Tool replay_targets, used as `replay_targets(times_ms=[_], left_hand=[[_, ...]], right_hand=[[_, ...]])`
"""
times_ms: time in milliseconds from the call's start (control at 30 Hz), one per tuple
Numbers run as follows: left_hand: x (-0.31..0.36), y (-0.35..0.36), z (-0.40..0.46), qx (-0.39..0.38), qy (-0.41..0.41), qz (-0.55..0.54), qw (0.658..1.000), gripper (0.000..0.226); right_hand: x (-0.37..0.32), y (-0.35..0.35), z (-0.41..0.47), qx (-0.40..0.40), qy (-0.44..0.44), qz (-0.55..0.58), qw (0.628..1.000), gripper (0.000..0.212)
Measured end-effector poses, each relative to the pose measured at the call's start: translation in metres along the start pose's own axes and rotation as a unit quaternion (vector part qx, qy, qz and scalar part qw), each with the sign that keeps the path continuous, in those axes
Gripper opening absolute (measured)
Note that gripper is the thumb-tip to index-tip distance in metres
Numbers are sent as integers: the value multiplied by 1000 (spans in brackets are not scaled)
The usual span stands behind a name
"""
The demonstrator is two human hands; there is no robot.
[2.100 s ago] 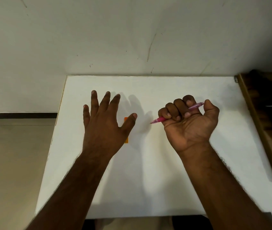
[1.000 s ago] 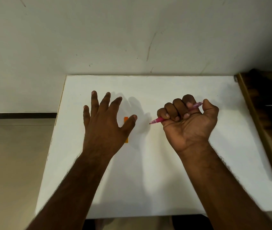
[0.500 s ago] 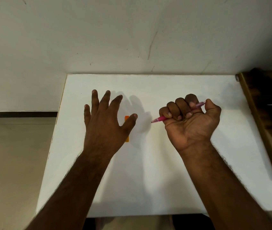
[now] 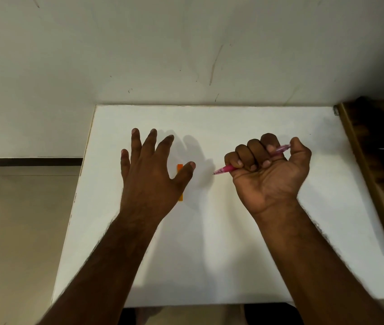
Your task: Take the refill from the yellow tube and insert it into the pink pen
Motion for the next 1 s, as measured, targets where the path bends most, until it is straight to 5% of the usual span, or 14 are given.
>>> replay_targets(times_ms=[1000], left_hand=[[-1, 1, 3, -5, -7, -5, 1000, 75]], right_hand=[[6, 2, 1, -3, 17, -24, 1000, 45]])
Point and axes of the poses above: each hand's wrist, its own z-axis towards the middle knuckle, its own y-axis out of the palm, x = y × z, the point moved 7 cm from there along z, towards the middle knuckle, and after that the axes turned 8 degrees about z, right-handed, at the moved point
